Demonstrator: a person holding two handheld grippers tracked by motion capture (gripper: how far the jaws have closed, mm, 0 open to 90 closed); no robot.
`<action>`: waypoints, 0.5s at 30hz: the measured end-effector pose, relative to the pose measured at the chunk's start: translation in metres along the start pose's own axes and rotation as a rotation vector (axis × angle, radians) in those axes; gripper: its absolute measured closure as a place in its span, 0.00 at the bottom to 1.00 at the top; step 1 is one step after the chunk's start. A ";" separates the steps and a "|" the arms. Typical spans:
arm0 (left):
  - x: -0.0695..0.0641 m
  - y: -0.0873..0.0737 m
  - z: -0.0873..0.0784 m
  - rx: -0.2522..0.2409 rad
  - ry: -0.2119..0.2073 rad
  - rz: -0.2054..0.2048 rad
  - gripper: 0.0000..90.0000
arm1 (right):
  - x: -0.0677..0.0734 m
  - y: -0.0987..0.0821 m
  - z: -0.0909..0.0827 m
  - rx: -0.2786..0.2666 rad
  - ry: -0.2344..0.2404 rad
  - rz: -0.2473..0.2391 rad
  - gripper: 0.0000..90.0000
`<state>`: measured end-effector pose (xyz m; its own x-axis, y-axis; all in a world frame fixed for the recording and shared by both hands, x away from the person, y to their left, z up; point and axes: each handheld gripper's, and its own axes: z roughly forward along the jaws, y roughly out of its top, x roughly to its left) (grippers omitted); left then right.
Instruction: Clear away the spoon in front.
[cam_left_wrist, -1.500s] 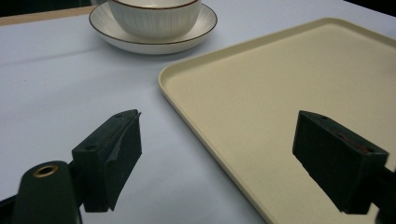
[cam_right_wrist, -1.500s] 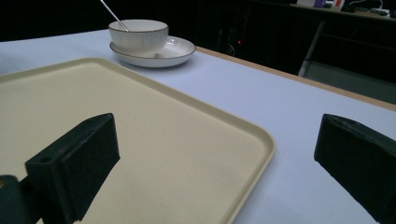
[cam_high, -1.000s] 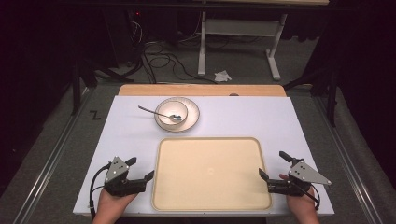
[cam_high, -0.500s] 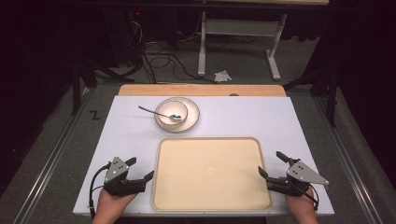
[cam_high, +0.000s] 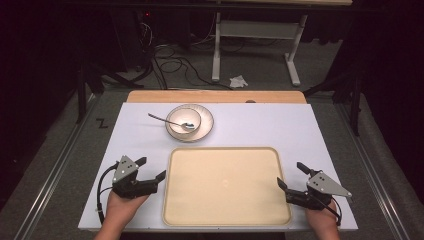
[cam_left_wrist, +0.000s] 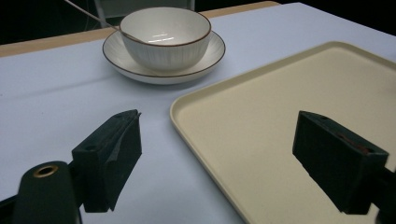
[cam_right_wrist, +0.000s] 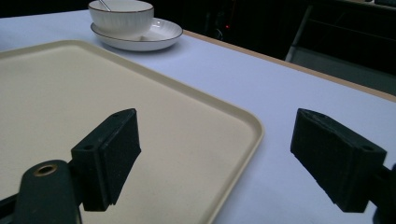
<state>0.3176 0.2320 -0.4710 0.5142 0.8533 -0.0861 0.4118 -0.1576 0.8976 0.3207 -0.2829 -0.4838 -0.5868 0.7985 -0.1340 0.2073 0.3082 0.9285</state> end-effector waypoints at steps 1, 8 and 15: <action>0.000 0.002 0.002 -0.002 0.001 0.000 0.18 | 0.000 0.000 0.000 -0.006 0.006 0.000 0.18; -0.001 0.021 0.020 0.007 0.009 0.016 0.18 | 0.002 0.002 -0.002 -0.028 -0.012 -0.016 0.18; 0.007 0.040 0.032 0.008 0.031 0.000 0.18 | 0.002 0.004 -0.003 -0.043 -0.021 -0.026 0.17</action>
<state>0.3619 0.2161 -0.4499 0.4907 0.8683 -0.0728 0.4182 -0.1614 0.8939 0.3175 -0.2818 -0.4796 -0.5746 0.8016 -0.1652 0.1584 0.3069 0.9385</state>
